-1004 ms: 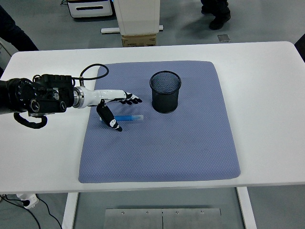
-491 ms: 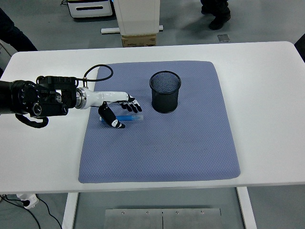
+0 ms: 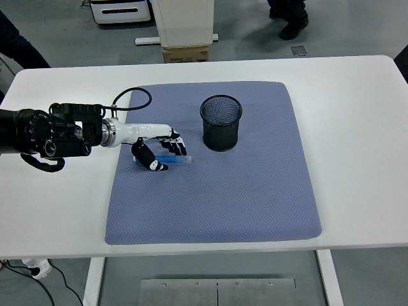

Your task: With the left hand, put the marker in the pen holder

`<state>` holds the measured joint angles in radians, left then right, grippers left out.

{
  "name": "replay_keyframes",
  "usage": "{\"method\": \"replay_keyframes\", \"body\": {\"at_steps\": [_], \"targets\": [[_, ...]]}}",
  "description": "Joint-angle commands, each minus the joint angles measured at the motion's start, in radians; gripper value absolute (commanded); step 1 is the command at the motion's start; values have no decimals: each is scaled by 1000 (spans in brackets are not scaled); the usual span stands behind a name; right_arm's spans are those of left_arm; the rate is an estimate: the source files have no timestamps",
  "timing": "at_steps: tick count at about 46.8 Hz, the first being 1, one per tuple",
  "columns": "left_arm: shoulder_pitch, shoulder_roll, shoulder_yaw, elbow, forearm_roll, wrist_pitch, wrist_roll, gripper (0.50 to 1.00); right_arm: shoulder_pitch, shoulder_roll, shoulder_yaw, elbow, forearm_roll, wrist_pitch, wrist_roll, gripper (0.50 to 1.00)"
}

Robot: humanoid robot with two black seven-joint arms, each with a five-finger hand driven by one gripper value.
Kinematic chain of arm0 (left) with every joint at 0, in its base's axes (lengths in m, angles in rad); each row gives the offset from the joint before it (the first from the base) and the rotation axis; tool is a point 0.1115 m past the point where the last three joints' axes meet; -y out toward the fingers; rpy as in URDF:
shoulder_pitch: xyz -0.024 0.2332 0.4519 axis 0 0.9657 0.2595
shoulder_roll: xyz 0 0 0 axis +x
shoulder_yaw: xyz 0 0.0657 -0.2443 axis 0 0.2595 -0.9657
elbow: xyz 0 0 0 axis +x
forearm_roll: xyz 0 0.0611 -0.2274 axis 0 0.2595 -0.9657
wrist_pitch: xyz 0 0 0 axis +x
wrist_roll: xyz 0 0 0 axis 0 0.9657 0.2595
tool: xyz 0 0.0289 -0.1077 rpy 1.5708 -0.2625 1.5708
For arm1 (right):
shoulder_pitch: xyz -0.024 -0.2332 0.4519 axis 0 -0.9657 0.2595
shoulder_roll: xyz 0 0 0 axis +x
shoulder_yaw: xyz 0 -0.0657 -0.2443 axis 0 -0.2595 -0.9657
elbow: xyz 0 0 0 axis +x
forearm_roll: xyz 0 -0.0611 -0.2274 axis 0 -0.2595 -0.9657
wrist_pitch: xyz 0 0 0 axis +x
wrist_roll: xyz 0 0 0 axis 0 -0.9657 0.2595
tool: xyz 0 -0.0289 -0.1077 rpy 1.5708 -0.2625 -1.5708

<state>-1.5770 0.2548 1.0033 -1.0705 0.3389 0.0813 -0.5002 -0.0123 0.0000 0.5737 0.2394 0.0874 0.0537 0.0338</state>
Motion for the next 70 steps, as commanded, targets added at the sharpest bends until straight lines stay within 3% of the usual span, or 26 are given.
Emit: {"method": "replay_keyframes", "body": {"at_steps": [1,12,17,57,70], "targets": [[3,-3,0,0,0,0,0,672,0,0,0,0,0,0,0,1000],[8,-3,1,1,9,20,-1,657,0,0,0,0,0,0,0,1000],[9,-3,1,0,32,43,-1,625,0,0,0,0,0,0,0,1000],[22,-5,1,1,54,86,-8,625,0,0,0,0,0,0,0,1000],[25,-11,1,1,74,106,-8,587,0,0,0,0,0,0,0,1000]]}}
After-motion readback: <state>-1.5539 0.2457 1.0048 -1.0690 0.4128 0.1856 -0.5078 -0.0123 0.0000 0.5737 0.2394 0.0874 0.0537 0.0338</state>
